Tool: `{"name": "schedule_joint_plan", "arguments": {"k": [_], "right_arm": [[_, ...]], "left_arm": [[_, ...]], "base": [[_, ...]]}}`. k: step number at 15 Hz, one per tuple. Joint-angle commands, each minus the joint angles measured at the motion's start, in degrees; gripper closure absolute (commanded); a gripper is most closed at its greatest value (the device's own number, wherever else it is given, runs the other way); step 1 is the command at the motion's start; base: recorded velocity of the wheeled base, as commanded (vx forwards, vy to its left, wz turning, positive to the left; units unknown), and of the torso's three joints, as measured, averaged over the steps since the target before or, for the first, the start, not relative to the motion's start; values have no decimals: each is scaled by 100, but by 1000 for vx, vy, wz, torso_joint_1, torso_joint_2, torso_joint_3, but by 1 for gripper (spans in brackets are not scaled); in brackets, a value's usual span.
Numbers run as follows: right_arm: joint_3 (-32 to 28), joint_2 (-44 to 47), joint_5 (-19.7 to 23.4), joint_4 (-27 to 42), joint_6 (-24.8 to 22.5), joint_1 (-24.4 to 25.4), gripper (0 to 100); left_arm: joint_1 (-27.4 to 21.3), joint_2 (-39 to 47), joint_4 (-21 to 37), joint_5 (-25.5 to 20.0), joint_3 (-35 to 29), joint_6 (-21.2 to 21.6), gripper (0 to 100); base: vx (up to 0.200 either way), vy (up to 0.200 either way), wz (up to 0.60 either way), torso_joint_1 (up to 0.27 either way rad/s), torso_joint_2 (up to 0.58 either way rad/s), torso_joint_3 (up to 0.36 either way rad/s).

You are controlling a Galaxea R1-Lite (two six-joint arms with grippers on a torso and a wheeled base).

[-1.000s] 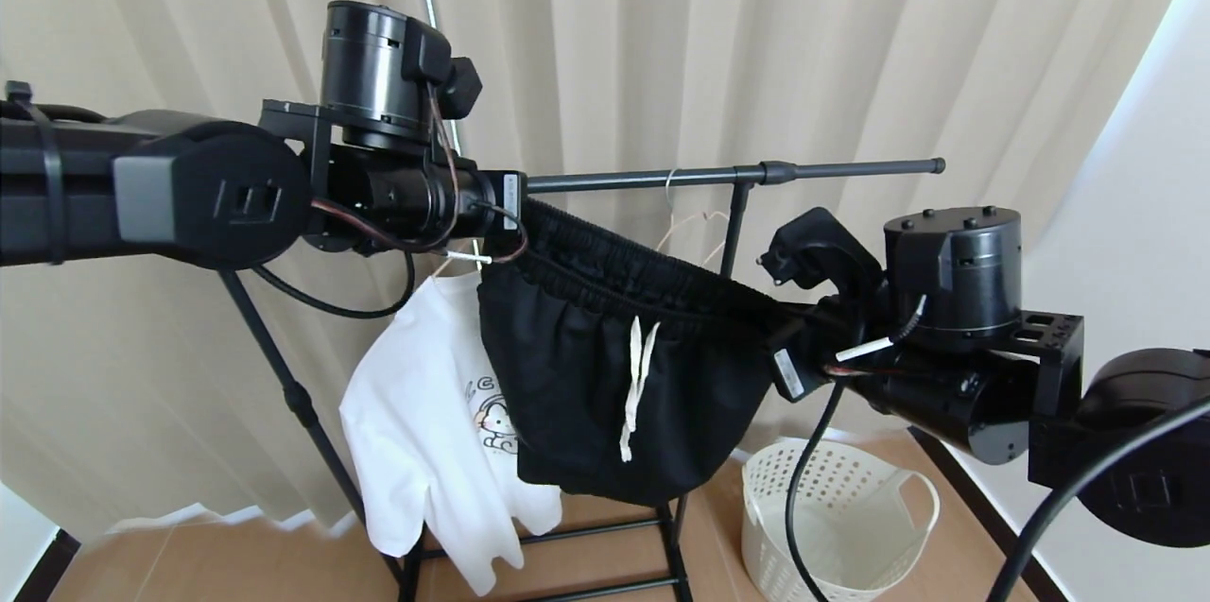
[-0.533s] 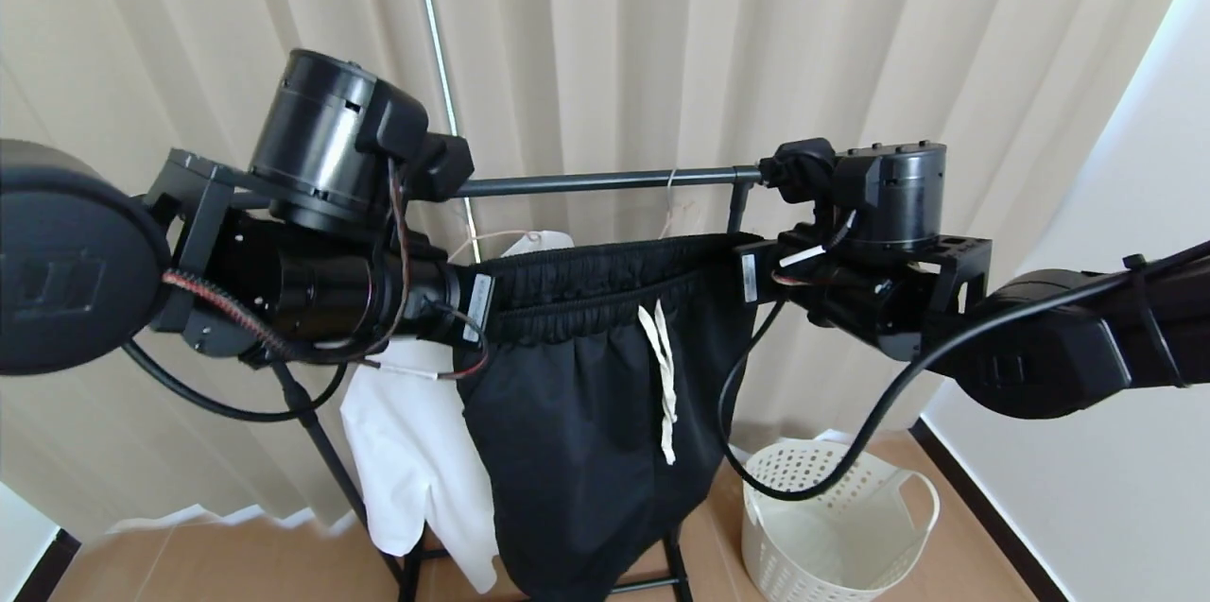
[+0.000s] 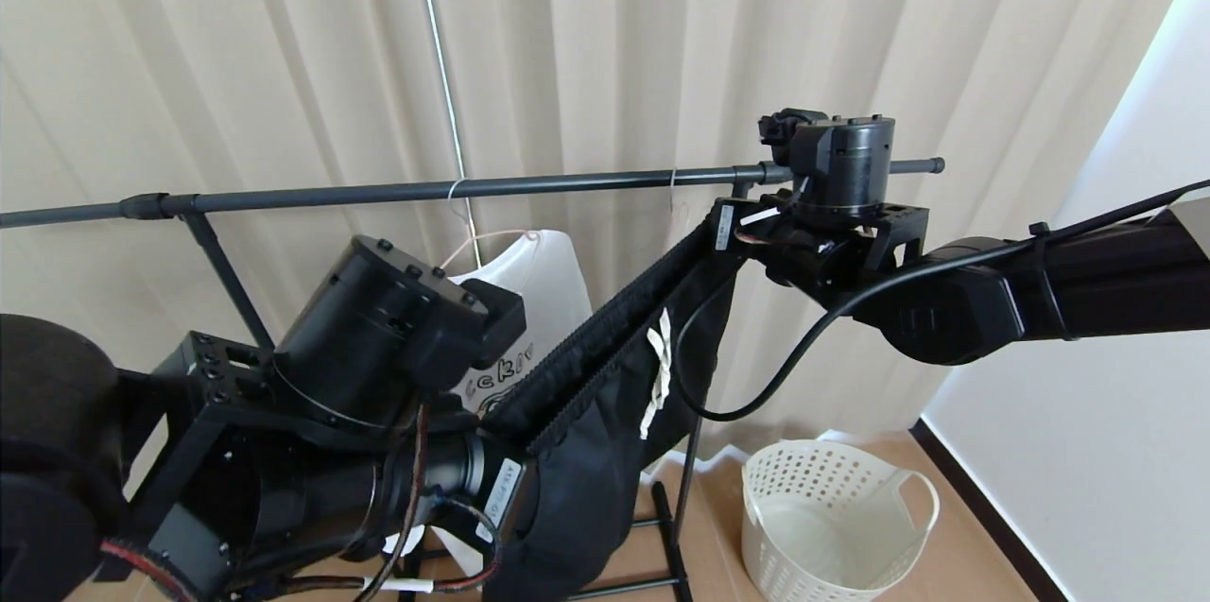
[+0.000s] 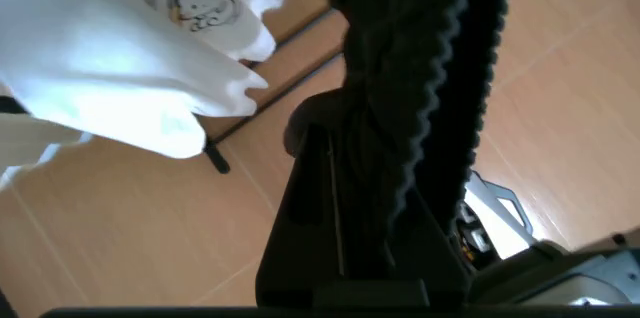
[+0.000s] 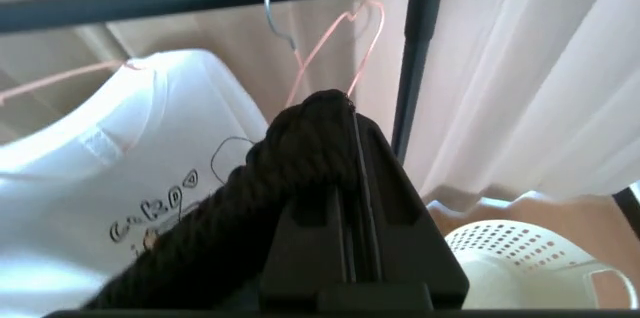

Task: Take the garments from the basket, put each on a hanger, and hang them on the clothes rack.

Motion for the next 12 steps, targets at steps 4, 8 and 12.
{"name": "schedule_joint_plan", "arguments": {"k": [4, 8, 12], "right_arm": [[-67, 5, -10, -21, 62, 78, 100], [-199, 49, -10, -12, 106, 78, 100], [-182, 67, -10, -12, 106, 148, 100]], "left_arm": [[-942, 561, -273, -19, 28, -763, 100], [-1082, 860, -686, -19, 1, -851, 100], [-1241, 983, -757, -10, -157, -1097, 100]], "base": [[0, 0, 0, 0, 0, 0], [0, 0, 0, 0, 0, 0], [0, 0, 0, 0, 0, 0]]}}
